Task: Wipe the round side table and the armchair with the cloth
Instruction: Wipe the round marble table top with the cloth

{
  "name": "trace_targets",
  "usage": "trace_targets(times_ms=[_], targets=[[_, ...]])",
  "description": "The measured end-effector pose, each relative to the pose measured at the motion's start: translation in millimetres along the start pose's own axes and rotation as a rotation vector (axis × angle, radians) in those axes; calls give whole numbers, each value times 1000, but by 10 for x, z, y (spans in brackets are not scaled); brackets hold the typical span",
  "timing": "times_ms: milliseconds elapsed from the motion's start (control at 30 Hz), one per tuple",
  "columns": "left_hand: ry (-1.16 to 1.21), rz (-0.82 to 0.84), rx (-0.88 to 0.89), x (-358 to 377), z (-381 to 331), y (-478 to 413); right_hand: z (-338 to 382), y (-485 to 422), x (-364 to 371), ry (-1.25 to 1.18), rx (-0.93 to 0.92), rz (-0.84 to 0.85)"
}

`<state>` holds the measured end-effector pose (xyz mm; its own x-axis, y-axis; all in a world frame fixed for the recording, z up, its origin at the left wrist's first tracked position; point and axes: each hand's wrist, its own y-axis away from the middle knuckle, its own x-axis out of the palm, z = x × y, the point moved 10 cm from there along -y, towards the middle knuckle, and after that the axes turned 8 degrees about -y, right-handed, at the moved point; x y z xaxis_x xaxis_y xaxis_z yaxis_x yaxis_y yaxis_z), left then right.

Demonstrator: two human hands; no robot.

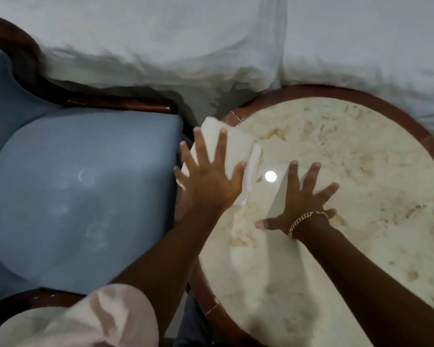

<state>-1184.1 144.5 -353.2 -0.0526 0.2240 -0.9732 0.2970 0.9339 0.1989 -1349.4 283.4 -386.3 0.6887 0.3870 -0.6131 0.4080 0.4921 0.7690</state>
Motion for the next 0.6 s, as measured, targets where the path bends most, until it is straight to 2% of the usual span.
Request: trace_targets(times_ms=[167, 233, 333, 467, 600], targets=[[-30, -13, 11, -106, -312, -814, -9, -55, 35, -22, 2, -5], [-20, -33, 56, -94, -278, -732, -5, -40, 23, -39, 12, -1], [12, -68, 125, -34, -41, -150, 29, -9, 4, -42, 4, -1], [27, 49, 60, 167, 262, 578, 51, 24, -36, -43, 11, 2], [-9, 4, 174, 24, -62, 21, 30, 0, -36, -42, 14, -16]])
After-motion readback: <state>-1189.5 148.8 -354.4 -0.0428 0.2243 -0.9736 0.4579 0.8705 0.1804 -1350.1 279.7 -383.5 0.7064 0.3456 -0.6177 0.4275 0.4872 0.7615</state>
